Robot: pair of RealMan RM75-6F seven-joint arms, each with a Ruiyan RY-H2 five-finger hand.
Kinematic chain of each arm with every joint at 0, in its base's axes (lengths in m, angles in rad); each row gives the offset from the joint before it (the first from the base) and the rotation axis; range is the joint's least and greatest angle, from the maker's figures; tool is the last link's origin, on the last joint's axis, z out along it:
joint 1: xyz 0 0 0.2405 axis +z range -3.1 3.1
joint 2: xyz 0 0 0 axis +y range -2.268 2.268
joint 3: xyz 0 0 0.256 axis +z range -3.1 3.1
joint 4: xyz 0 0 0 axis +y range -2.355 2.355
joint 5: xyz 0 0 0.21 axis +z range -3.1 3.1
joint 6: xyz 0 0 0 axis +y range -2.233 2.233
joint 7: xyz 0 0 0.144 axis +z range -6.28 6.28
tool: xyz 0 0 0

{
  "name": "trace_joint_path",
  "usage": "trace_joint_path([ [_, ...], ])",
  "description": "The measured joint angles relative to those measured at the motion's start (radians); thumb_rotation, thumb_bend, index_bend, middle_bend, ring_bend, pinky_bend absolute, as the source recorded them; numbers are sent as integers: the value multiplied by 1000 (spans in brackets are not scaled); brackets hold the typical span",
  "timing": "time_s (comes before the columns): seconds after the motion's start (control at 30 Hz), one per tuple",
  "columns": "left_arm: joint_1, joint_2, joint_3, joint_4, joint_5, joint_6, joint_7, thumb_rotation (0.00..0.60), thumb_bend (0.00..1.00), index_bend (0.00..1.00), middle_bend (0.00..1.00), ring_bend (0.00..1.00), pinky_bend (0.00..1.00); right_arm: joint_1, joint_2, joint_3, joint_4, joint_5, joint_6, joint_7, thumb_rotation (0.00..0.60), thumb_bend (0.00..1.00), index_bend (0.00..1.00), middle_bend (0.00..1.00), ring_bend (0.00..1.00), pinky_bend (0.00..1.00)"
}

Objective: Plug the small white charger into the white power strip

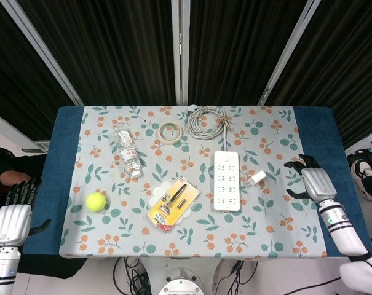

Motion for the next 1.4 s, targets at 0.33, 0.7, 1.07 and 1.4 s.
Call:
trace_joint_path([
  [0.33, 1, 4, -1, -10, -15, -7, 9, 600, 123, 54, 0, 0, 0, 149, -191, 3, 277, -28, -162, 152, 600, 130, 387, 340, 35, 0],
  [0.7, 6, 2, 1, -5, -21, -8, 3, 600, 123, 54, 0, 0, 0, 199, -296, -35, 418, -88, -167, 273, 600, 137, 447, 391, 68, 0],
  [1.07, 11, 1, 5, -5, -21, -3, -1, 600, 123, 54, 0, 0, 0, 193, -329, -51, 476, -100, -115, 334, 600, 285, 608, 501, 172, 0],
  [1.4, 12, 7, 6, -2, -12, 0, -17, 600, 123, 54, 0, 0, 0, 176, -259, -48, 416, -99, -52, 186, 600, 357, 758, 607, 290, 0],
])
